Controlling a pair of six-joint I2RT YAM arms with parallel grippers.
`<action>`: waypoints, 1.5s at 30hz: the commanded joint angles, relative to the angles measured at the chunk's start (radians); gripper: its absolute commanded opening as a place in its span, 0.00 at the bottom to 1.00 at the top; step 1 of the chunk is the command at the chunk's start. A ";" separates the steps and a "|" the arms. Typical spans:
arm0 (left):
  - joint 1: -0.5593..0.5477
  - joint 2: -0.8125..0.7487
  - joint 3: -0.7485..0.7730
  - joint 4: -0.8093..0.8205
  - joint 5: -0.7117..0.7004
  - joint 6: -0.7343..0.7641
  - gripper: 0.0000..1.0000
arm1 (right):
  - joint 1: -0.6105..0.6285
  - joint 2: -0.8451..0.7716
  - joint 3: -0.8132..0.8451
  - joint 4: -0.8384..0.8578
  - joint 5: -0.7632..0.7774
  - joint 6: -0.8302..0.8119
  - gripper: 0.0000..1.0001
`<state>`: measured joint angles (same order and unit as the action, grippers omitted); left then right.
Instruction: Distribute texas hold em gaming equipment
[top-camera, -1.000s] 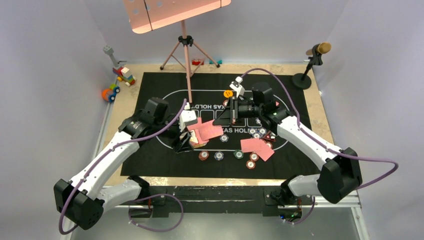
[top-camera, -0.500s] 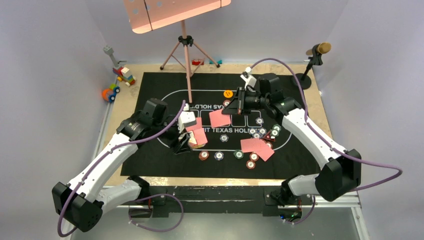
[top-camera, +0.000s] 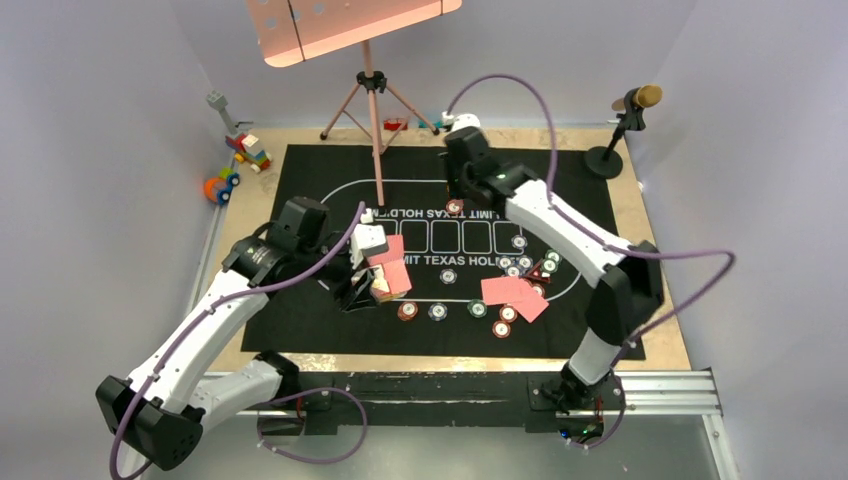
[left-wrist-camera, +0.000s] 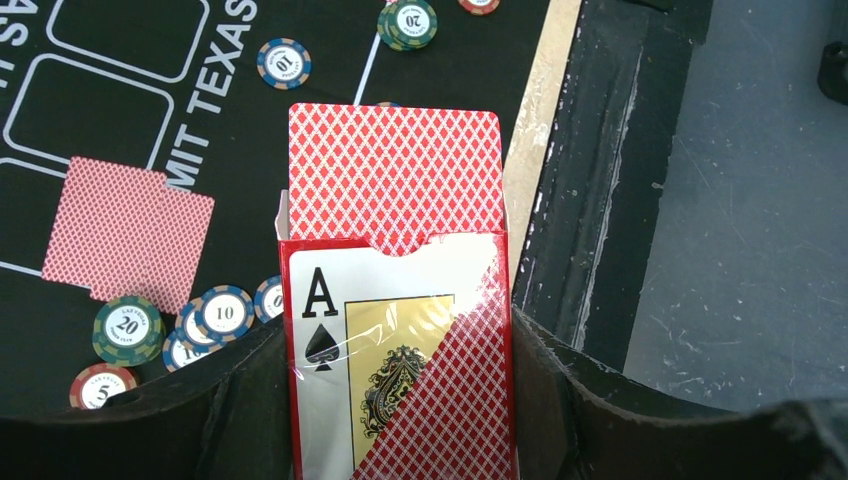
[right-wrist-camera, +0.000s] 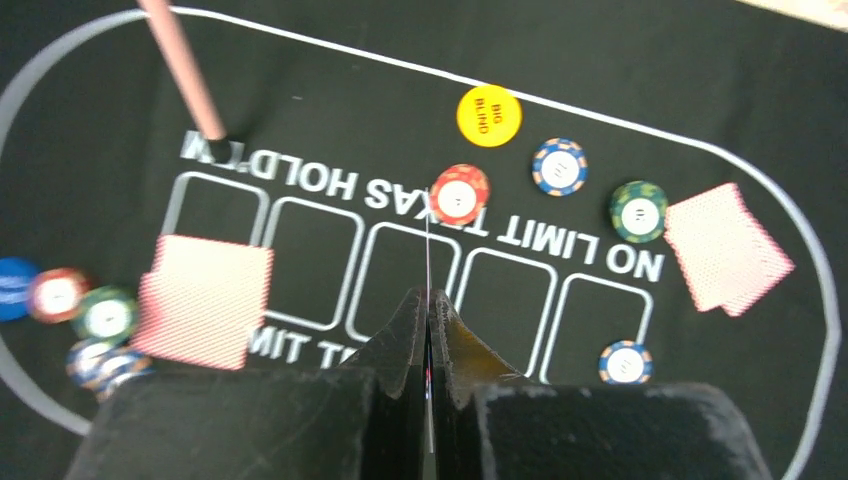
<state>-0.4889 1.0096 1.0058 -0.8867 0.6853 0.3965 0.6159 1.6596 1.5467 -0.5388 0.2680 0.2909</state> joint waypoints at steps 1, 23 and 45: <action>0.007 -0.029 0.040 -0.024 0.051 0.019 0.05 | 0.087 0.093 0.080 0.016 0.413 -0.162 0.00; 0.006 -0.048 0.030 -0.024 0.060 0.005 0.05 | 0.301 0.502 0.080 0.280 0.599 -0.378 0.00; 0.006 -0.043 0.028 -0.015 0.051 0.002 0.08 | 0.306 0.515 0.028 0.214 0.308 -0.234 0.44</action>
<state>-0.4881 0.9695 1.0069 -0.9371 0.7063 0.4030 0.9192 2.2040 1.5845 -0.3126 0.6399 0.0132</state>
